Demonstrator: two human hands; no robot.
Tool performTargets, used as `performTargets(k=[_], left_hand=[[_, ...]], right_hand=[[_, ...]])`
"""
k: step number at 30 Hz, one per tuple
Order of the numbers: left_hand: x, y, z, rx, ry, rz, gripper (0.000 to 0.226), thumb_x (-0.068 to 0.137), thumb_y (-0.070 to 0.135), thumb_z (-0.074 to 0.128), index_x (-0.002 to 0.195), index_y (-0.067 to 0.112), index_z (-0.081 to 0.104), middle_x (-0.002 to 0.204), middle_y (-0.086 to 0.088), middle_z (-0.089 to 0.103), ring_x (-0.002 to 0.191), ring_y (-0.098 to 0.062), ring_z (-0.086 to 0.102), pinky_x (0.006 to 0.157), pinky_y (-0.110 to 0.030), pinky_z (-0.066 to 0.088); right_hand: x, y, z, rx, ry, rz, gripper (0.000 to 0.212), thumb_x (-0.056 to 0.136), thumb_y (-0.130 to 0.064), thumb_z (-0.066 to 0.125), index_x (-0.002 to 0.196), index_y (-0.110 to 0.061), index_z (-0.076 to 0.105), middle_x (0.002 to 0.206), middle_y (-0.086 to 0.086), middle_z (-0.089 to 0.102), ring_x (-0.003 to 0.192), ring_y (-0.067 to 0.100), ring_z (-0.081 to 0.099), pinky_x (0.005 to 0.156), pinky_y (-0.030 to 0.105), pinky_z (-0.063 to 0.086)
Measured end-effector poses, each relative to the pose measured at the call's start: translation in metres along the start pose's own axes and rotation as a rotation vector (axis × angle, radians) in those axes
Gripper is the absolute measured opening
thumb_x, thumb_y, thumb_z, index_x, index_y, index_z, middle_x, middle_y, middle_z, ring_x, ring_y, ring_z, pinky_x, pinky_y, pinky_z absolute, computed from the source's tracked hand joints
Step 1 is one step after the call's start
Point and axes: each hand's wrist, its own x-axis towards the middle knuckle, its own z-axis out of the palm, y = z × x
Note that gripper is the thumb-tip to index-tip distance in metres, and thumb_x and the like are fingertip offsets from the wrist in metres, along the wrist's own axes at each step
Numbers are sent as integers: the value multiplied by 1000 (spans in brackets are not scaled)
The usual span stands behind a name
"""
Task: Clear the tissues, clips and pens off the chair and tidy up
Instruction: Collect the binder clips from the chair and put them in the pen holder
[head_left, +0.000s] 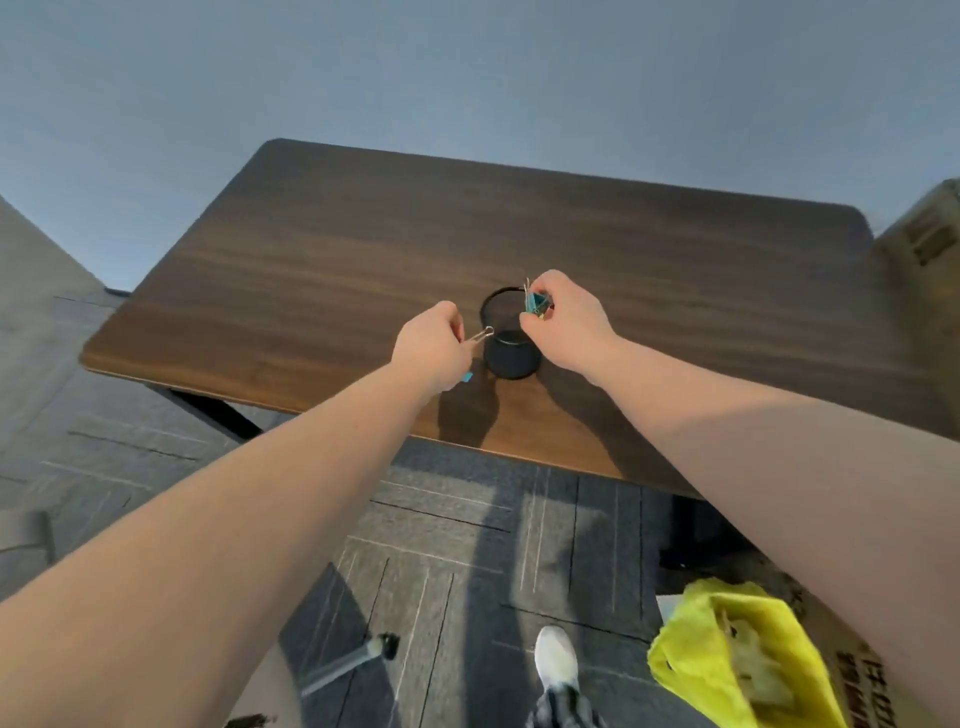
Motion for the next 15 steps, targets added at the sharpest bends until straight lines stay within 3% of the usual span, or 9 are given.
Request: performTargets(k=[4,9,12,15], left_hand=[[32,28,9,-98,43,-59,21,89,21,58,74,17,42,75,-6,59,50,-21,55,50,-30,52],[64,40,25,-106,-1,-140,28,89,18,58,69,21,39,85,-8,62,49,-19,55,50,-26,50],[74,43,32,-93,-14,-158,28,90,19,57,69,21,39,86,-6,60,54,-20,59,50,-25,51],[81,48,35,-89,-33,-168,23,90,18,56,73,19,41,88,-5,58,61,-23,63,45,-22,49]], right_hand=[[33,11,-11,-24,-58,9,36,91,-20,58,125,-17,47,125,9,57,107,26,57,91,36,51],[62,17,-13,-123,-273,27,36,90,-22,58,124,-16,50,117,10,58,95,28,61,78,39,57],[74,19,-14,-113,-311,10,33,90,-21,57,122,-14,51,110,11,58,77,21,55,58,29,47],[84,18,-14,-103,-322,13,30,91,-21,57,119,-12,52,98,8,57,63,15,47,52,24,40]])
